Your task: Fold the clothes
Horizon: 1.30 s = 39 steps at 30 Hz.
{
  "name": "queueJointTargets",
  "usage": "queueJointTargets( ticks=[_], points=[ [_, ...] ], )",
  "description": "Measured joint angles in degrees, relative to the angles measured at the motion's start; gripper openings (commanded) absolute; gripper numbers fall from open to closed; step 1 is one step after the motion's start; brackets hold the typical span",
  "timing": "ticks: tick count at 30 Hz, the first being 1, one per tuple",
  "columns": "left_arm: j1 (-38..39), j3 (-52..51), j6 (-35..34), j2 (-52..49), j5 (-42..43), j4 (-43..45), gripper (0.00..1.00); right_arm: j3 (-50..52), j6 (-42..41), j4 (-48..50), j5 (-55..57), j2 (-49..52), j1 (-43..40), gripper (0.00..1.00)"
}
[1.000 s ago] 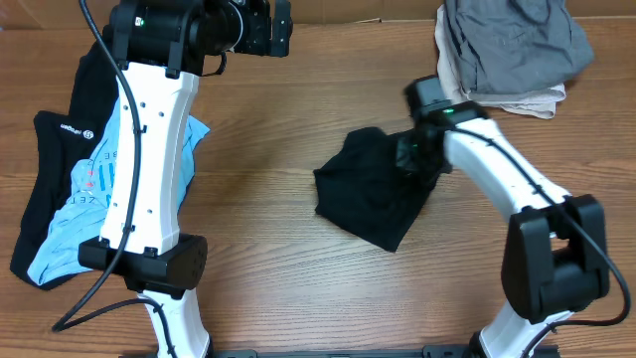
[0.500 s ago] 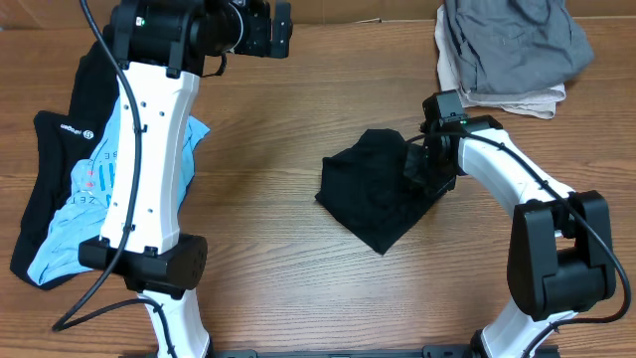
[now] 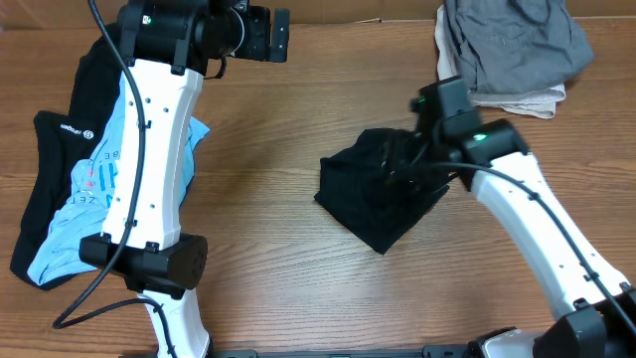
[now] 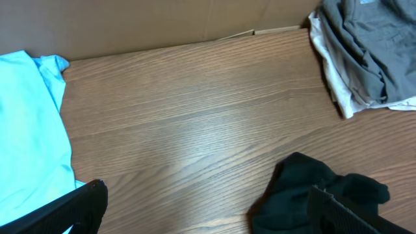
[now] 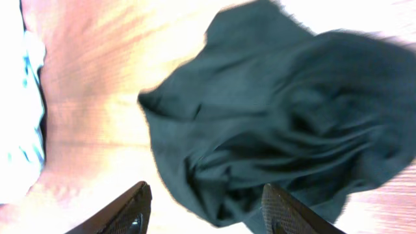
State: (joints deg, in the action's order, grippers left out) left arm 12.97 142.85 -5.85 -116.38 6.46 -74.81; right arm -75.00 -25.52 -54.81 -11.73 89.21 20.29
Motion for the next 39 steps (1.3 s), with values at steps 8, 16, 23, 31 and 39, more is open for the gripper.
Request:
queueJointTargets(
  ticks=[8,16,23,31,39],
  points=[
    [0.0,0.0,0.0,0.0,-0.8,0.0,1.0,0.0,-2.3,-1.4,1.9,0.3,4.9,0.63],
    [0.0,0.0,0.0,0.0,-1.0,0.0,1.0,0.0,-1.0,-2.1,2.4,0.3,5.0,0.73],
    [0.0,0.0,0.0,0.0,-1.0,0.3,1.0,0.0,1.9,-1.4,4.4,0.7,5.6,0.75],
    [0.0,0.0,0.0,0.0,-1.2,0.7,1.0,0.2,4.2,0.8,5.1,5.7,5.6,0.7],
    [0.0,0.0,0.0,0.0,-1.2,0.7,1.0,1.2,4.5,3.1,4.7,9.6,5.7,0.63]
  ],
)
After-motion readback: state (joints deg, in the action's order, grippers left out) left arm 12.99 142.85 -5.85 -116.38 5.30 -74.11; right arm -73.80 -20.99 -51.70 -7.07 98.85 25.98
